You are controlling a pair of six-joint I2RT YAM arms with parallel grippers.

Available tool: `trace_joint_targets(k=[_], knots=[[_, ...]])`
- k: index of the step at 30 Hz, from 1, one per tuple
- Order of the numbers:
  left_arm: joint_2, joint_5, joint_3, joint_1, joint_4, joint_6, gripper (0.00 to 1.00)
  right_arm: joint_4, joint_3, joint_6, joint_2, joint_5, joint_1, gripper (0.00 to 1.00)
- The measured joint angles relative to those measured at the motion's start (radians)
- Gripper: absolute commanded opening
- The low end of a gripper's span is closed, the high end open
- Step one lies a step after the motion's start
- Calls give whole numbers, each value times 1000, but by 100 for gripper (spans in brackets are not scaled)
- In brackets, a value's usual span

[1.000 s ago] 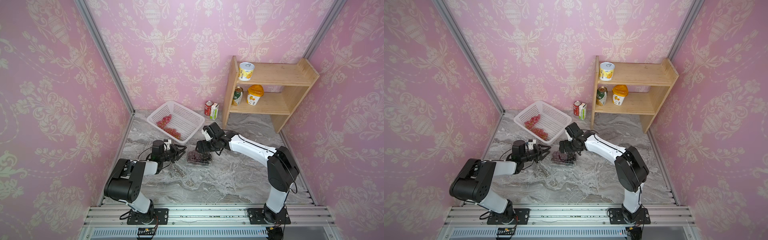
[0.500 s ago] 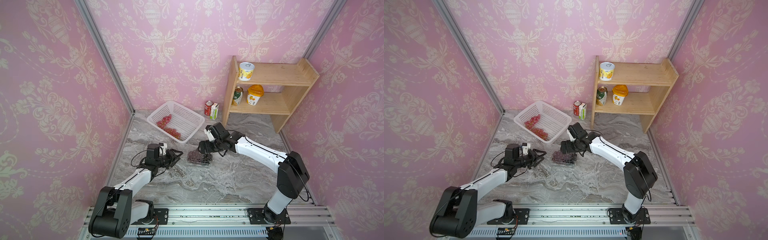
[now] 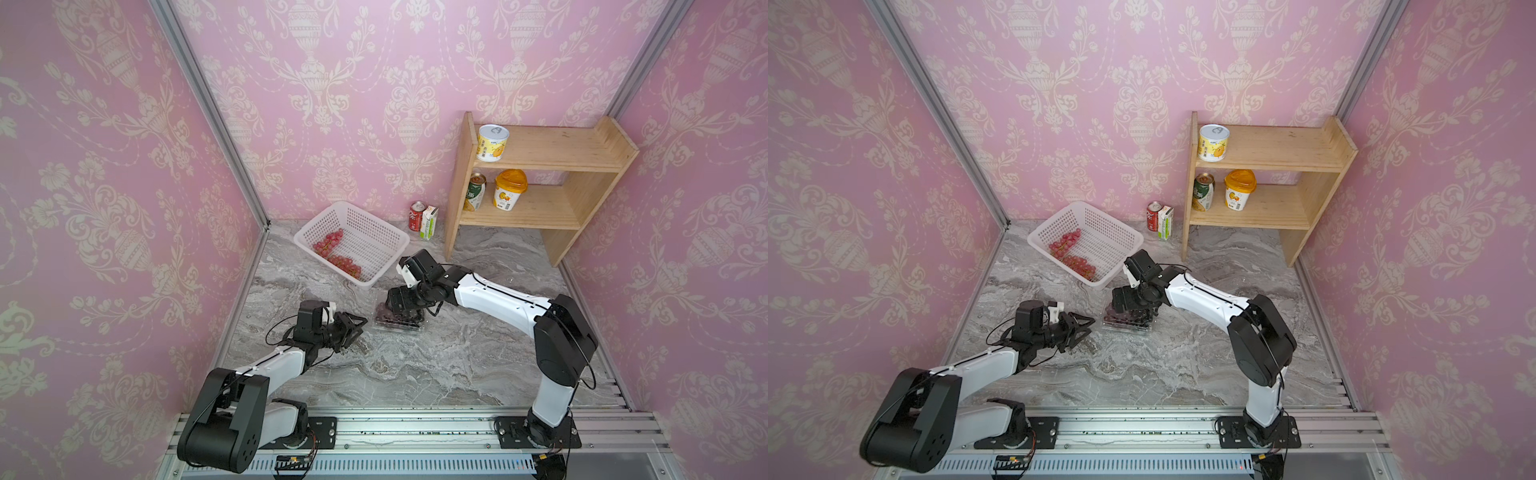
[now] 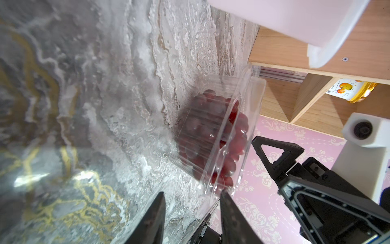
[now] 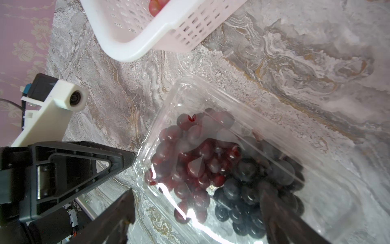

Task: Pack grapes into containers
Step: Close the packing box at the center of the board.

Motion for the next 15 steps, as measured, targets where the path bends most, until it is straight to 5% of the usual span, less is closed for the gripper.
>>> trace_joint_targets(k=[15], knots=[[61,-1,-34,-31,164,-68,42,0,23,0,26,-6,0,93]])
